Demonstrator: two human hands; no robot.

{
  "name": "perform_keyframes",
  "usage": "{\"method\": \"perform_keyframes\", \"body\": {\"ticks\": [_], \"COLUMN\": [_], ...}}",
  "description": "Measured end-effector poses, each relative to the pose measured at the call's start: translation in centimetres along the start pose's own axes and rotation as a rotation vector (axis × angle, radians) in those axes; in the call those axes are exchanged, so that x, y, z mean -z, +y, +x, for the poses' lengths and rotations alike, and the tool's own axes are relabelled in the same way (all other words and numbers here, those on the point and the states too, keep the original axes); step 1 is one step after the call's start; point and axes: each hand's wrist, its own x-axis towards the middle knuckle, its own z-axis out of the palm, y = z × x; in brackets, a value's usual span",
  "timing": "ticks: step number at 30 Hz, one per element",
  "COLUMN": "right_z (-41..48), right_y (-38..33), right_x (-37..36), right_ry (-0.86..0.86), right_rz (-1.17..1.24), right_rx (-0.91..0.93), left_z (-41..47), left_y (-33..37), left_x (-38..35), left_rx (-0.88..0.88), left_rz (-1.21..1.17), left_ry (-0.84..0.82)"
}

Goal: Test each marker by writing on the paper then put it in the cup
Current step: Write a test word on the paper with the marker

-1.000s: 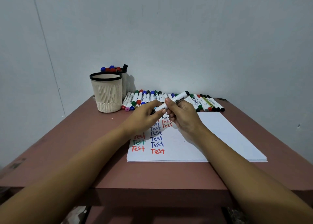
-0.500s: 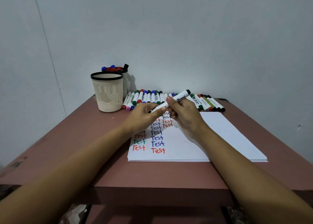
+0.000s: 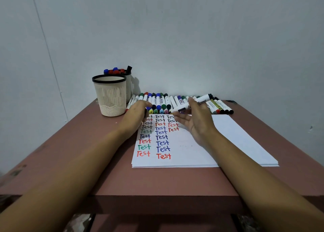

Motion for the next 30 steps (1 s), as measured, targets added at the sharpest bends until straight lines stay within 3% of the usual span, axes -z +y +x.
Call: {"method": "perform_keyframes", "body": {"ticks": [4, 12, 18, 30], "right_z": [-0.1, -0.2, -0.1, -1.0], "right_y": [0.5, 2.2, 2.5, 2.3], "right_x": [0.2, 0.8, 0.7, 0.2], "right_ry": [-0.036, -0.029, -0.033, -0.049], "right_rz": [-0.124, -0.581, -0.624, -0.707], "right_rx": [-0.039, 0.155, 0.161, 0.208], "left_z": [0.5, 0.6, 1.4, 1.9], "left_y": [-0.5, -1.2, -1.9, -2.2], "left_x": [0.4, 0.6, 0.9, 0.7], "left_rx": [0.050, 0.073, 0.174, 0.167], "left_rz": [-0.059, -0.023, -0.088, -0.055], "left_ry": [0.061, 0.020, 0.055, 0.059]}}
